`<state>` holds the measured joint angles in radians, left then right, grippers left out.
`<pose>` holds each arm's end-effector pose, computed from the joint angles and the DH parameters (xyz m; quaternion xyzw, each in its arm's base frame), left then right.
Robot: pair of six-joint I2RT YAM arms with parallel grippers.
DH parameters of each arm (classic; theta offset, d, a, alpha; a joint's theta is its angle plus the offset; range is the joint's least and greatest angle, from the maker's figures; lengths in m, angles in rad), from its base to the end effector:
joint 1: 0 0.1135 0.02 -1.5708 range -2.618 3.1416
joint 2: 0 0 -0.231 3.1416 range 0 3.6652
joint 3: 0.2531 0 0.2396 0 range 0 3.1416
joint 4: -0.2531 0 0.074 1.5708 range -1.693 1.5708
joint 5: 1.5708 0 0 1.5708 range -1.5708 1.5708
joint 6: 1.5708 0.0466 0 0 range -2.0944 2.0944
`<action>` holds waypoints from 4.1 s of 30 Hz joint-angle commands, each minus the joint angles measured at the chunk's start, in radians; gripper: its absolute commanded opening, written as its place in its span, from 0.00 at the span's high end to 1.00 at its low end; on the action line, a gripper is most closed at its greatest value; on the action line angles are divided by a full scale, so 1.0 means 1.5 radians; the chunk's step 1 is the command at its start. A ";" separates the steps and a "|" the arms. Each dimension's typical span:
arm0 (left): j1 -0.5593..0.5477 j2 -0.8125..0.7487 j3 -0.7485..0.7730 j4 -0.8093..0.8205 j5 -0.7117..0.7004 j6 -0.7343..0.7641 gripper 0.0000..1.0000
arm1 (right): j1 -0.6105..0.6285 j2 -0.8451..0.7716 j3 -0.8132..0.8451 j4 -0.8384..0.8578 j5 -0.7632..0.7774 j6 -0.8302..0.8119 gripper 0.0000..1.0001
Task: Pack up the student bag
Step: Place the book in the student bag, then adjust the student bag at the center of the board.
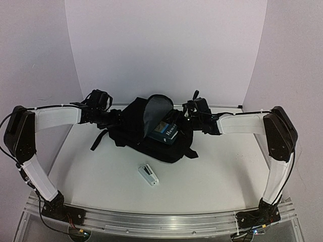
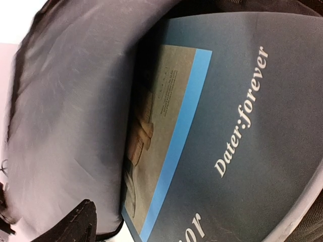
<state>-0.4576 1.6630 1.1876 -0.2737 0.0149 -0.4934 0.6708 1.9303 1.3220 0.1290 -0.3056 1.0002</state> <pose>0.3256 -0.1611 0.2086 -0.0134 0.9167 -0.1889 0.3519 0.3289 0.2789 0.1918 0.0606 0.8463 0.4677 0.2477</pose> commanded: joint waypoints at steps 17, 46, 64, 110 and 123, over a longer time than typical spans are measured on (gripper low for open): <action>-0.321 -0.065 -0.069 0.307 -0.035 0.256 0.14 | 0.004 -0.010 0.038 0.063 -0.015 0.016 0.19; -0.328 0.138 0.043 0.273 -0.243 0.242 0.00 | 0.004 -0.018 0.036 0.067 -0.023 0.027 0.19; -0.285 0.177 0.093 0.211 -0.368 0.131 0.00 | 0.004 -0.220 -0.159 0.066 0.064 0.091 0.10; -0.012 -0.083 -0.116 0.106 0.140 -0.234 0.00 | -0.084 -0.038 0.094 -0.159 0.114 -0.288 0.02; 0.029 -0.012 -0.131 0.172 0.202 -0.232 0.01 | -0.085 0.094 0.158 -0.193 0.086 -0.276 0.76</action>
<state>-0.4408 1.5667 0.9547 -0.1090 0.2567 -0.8463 0.5419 2.0827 1.5429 -0.1509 -0.1228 0.5831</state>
